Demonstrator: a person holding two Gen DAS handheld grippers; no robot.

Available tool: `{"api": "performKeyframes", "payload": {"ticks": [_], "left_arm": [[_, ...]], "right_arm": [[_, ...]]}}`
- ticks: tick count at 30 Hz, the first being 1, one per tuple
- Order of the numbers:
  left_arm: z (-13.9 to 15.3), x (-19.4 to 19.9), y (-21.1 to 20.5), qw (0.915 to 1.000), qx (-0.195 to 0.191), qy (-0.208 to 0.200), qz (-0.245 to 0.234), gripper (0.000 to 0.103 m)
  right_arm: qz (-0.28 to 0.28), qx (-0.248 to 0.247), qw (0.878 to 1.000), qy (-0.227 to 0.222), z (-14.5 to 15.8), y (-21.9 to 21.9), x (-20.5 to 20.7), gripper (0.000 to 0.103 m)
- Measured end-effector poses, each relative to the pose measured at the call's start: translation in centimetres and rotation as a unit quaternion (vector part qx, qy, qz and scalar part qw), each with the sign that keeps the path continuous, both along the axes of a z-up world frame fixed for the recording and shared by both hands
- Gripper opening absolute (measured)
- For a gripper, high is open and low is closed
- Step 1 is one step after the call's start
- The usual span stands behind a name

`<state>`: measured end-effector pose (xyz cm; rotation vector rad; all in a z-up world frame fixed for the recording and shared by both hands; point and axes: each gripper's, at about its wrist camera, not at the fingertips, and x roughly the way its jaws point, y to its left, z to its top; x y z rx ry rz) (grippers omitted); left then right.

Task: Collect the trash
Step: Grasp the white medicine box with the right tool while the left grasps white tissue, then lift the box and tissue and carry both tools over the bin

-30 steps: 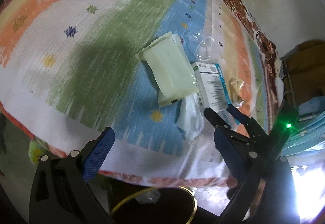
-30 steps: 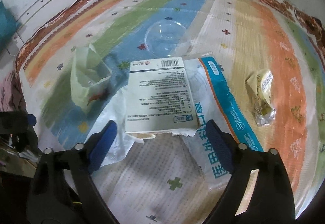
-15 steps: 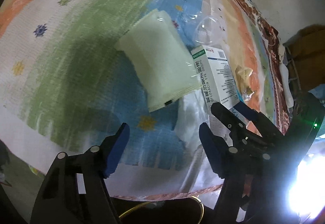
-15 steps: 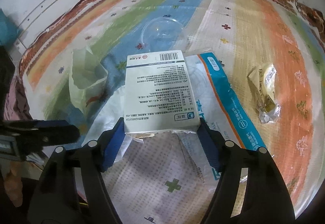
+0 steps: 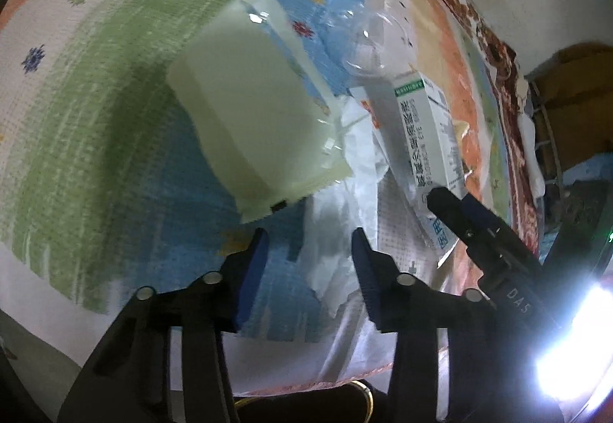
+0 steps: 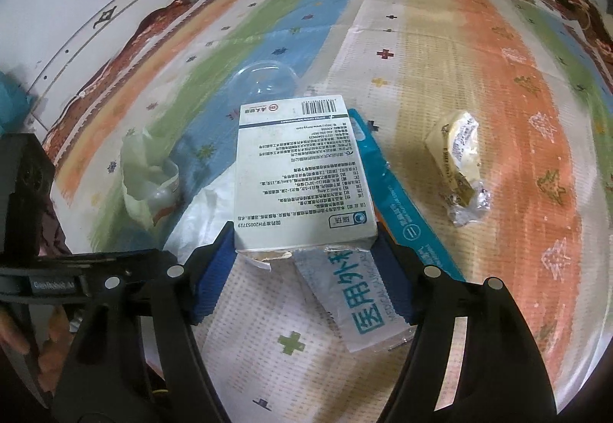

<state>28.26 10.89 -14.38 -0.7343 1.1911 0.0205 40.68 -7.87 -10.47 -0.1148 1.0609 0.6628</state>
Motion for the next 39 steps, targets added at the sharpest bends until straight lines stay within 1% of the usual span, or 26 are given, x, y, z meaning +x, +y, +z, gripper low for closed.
{"api": "performKeyframes", "payload": {"ticks": [1, 2, 3, 4, 7, 10, 12, 14, 16, 22, 27, 34, 39], "left_arm": [[0.0, 0.2, -0.3, 1.0000, 0.005, 0.000, -0.007, 0.032], [0.0, 0.3, -0.7, 0.9999, 0.007, 0.001, -0.015, 0.022], [0.0, 0.4, -0.8, 0.9998, 0.008, 0.003, -0.020, 0.017], [0.1, 0.4, -1.0, 0.9997, 0.009, 0.006, -0.023, 0.009], [0.8, 0.3, -1.2, 0.9995, 0.009, 0.003, -0.029, 0.006], [2.1, 0.1, -0.8, 0.9997, 0.001, -0.003, -0.025, 0.005], [2.9, 0.0, -0.7, 0.9997, 0.008, -0.005, -0.020, 0.005], [3.7, -0.1, -0.7, 0.9998, 0.000, -0.010, -0.018, 0.005], [4.2, -0.2, -0.9, 0.9997, 0.001, -0.012, -0.021, 0.004], [5.6, -0.7, -1.6, 0.9988, 0.026, -0.019, -0.037, 0.004], [7.6, -1.4, -2.1, 0.9963, 0.054, -0.040, -0.054, 0.004], [9.8, -2.8, -2.8, 0.9935, 0.067, -0.065, -0.066, 0.004], [11.5, -4.2, -3.5, 0.9899, 0.081, -0.089, -0.076, 0.004]], "right_arm": [[-0.001, -0.002, 1.000, 0.000, 0.0, 0.0, 0.0, 0.066], [-0.002, -0.006, 1.000, -0.001, 0.1, 0.0, 0.0, 0.066], [-0.003, -0.009, 1.000, 0.000, 0.1, 0.0, 0.0, 0.066], [-0.004, -0.010, 1.000, 0.001, 0.2, 0.0, -0.1, 0.066], [-0.009, -0.003, 1.000, 0.005, 0.5, -0.3, -0.5, 0.066], [-0.020, 0.015, 1.000, 0.012, 1.2, -1.0, -0.9, 0.066], [-0.025, 0.012, 1.000, 0.014, 1.6, -1.3, -1.3, 0.066], [-0.024, 0.007, 1.000, 0.010, 2.0, -1.6, -1.8, 0.066], [-0.024, 0.002, 1.000, 0.008, 2.3, -1.8, -2.3, 0.066], [-0.028, 0.001, 1.000, 0.000, 4.0, -2.5, -3.8, 0.066], [-0.033, 0.008, 0.999, -0.002, 5.5, -3.4, -5.3, 0.066], [-0.040, 0.020, 0.999, 0.001, 7.1, -4.8, -7.5, 0.066], [-0.044, 0.031, 0.999, -0.003, 8.4, -5.7, -9.6, 0.066]]}}
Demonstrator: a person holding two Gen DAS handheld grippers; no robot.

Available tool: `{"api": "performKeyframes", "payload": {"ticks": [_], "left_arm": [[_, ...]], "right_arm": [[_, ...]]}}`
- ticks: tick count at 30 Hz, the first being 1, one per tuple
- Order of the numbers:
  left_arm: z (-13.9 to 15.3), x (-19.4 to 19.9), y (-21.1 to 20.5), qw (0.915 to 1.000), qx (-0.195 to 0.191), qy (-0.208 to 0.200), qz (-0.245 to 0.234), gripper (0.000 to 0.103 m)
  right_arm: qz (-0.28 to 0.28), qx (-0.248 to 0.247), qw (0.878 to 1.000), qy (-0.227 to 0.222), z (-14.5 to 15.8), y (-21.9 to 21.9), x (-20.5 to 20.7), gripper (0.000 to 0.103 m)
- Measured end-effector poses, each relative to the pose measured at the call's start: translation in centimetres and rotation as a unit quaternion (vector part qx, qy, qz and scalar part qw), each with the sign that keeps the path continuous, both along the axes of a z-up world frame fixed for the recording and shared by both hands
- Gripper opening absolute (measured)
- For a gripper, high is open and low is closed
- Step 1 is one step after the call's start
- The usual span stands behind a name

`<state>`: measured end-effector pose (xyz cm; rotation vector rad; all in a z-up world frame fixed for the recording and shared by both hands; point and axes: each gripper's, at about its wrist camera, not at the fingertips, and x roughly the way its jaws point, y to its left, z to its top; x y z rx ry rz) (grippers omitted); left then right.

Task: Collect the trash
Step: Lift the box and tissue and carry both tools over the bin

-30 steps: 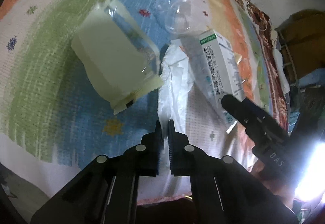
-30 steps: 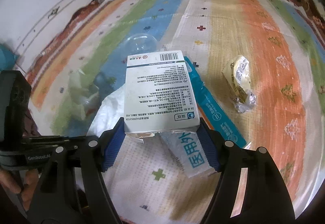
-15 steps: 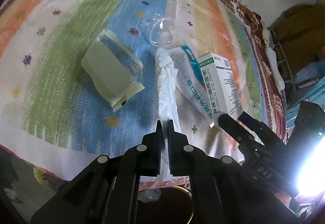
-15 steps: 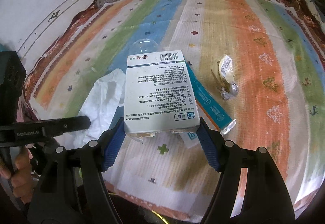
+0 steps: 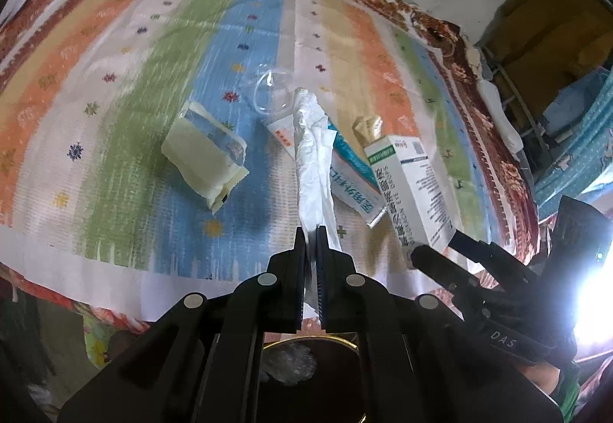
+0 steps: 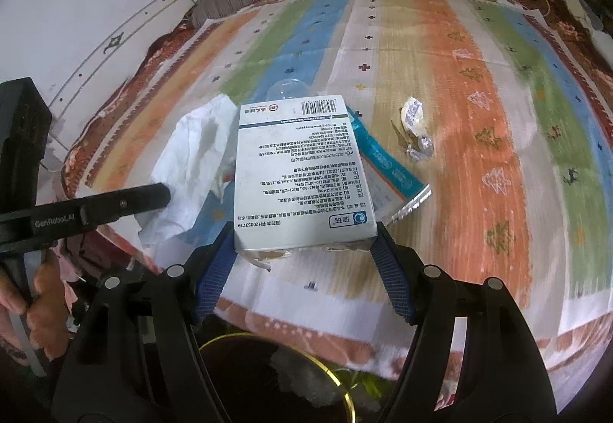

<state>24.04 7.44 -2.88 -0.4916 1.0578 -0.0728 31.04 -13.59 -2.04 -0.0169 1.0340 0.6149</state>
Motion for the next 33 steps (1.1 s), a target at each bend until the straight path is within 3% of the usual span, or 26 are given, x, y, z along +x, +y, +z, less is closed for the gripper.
{"api": "performKeyframes", "payload": {"ticks": [18, 33], "left_arm": [[2.5, -6.5, -2.4, 0.9987, 0.013, -0.045, -0.021, 0.004], [1.4, -11.3, -3.5, 0.9989, 0.013, -0.035, -0.029, 0.004]], "right_arm": [[0.002, -0.017, 1.000, -0.026, 1.6, -1.0, -6.5, 0.066], [-0.001, -0.019, 0.999, -0.027, 1.3, -3.4, -12.2, 0.066]]}}
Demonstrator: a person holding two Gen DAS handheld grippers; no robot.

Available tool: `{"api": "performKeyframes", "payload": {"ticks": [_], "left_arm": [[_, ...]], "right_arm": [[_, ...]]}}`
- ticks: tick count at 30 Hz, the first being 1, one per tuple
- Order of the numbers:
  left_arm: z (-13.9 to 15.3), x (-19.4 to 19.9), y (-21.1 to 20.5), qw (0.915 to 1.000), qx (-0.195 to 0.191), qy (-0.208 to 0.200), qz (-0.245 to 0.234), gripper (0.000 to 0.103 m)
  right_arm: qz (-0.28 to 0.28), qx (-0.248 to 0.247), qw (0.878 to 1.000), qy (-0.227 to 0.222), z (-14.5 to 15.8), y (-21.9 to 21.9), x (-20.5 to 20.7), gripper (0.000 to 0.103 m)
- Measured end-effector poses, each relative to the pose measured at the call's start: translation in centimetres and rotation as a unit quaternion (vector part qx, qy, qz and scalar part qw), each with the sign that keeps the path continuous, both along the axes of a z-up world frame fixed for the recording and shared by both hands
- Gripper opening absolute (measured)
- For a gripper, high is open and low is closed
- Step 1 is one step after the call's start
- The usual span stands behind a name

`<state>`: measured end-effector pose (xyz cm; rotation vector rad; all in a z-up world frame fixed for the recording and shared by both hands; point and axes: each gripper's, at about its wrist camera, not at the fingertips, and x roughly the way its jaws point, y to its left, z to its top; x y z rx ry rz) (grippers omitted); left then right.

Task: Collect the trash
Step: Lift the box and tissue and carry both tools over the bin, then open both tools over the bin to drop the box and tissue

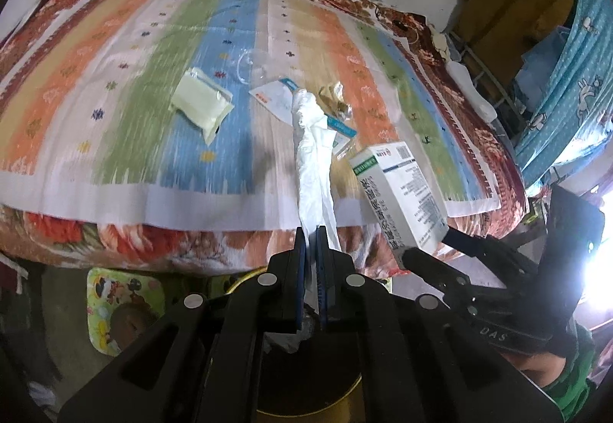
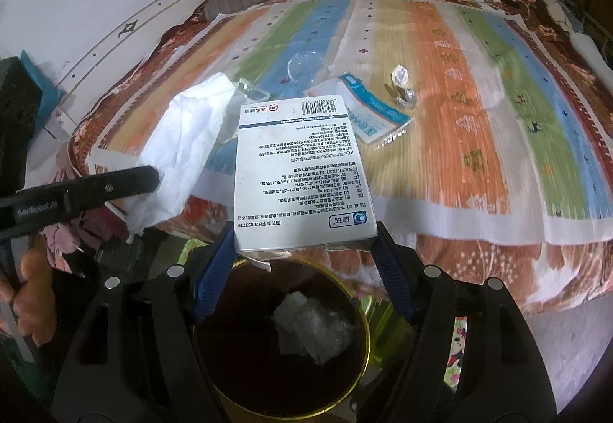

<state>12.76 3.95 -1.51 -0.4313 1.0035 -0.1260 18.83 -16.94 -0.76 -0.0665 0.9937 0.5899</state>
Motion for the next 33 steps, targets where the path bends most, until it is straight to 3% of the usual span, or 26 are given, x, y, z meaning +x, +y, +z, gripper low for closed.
{"api": "performKeyframes", "payload": {"ticks": [10, 33], "left_arm": [[-1.5, -2.6, -1.0, 0.9997, -0.006, 0.022, -0.004, 0.004], [-6.3, -7.1, -2.6, 0.9944, 0.011, 0.105, 0.004, 0.004]], "right_arm": [[-0.004, 0.012, 1.000, 0.023, -1.4, -1.3, -3.0, 0.066], [-0.007, -0.054, 0.996, 0.068, -6.3, -2.1, -8.3, 0.066]]}}
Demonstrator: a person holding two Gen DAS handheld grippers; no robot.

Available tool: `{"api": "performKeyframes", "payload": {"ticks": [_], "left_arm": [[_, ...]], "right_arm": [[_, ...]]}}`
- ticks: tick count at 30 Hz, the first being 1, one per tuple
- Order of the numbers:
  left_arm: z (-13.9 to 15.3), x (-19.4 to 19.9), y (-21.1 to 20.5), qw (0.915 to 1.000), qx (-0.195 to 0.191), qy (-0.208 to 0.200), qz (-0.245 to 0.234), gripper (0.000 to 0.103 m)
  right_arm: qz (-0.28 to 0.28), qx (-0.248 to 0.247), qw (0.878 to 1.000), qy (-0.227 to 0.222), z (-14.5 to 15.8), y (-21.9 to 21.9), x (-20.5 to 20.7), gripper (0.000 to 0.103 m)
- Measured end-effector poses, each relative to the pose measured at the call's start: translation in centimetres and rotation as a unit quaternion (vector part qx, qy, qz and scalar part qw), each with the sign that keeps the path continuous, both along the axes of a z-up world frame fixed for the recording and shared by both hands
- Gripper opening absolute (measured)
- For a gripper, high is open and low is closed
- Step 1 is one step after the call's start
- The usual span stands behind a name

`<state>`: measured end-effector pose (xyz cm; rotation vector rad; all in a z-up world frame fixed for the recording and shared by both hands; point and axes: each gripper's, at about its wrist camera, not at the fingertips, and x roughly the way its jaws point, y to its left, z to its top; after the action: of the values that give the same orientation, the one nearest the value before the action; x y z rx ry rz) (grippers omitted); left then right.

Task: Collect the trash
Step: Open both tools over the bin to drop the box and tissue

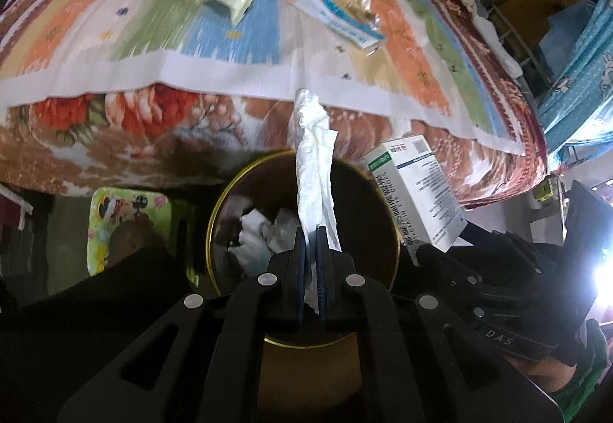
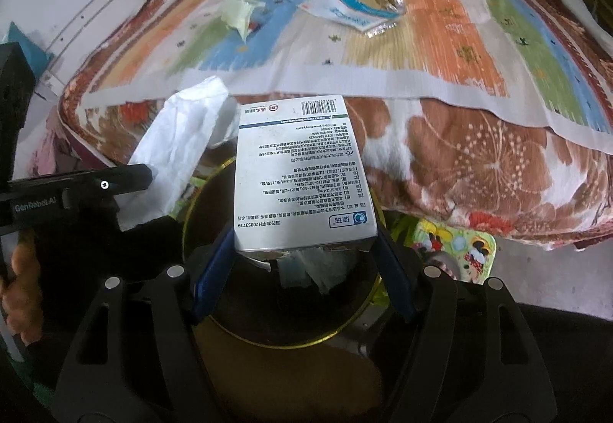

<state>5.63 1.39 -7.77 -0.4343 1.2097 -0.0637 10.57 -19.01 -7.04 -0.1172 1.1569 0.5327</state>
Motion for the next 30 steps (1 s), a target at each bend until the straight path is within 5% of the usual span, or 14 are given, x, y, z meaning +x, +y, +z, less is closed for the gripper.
{"api": "performKeyframes", "payload": {"ticks": [18, 19, 22, 30], "left_arm": [[-5.1, 1.6, 0.1, 0.9946, 0.020, 0.098, 0.024, 0.004], [-5.3, 1.8, 0.2, 0.9940, 0.024, 0.103, 0.028, 0.007], [-4.9, 1.9, 0.8, 0.9941, 0.038, 0.090, 0.048, 0.044], [-3.2, 1.8, 1.9, 0.9949, 0.034, 0.048, 0.083, 0.052]], "right_arm": [[-0.003, -0.052, 0.997, 0.059, -4.5, 1.5, -0.1, 0.066], [-0.002, -0.053, 0.997, 0.064, -4.7, 1.6, -0.1, 0.067], [0.003, -0.063, 0.996, 0.068, -5.3, 2.0, 0.1, 0.072], [0.003, -0.052, 0.997, 0.050, -4.6, 2.3, 0.1, 0.076]]}}
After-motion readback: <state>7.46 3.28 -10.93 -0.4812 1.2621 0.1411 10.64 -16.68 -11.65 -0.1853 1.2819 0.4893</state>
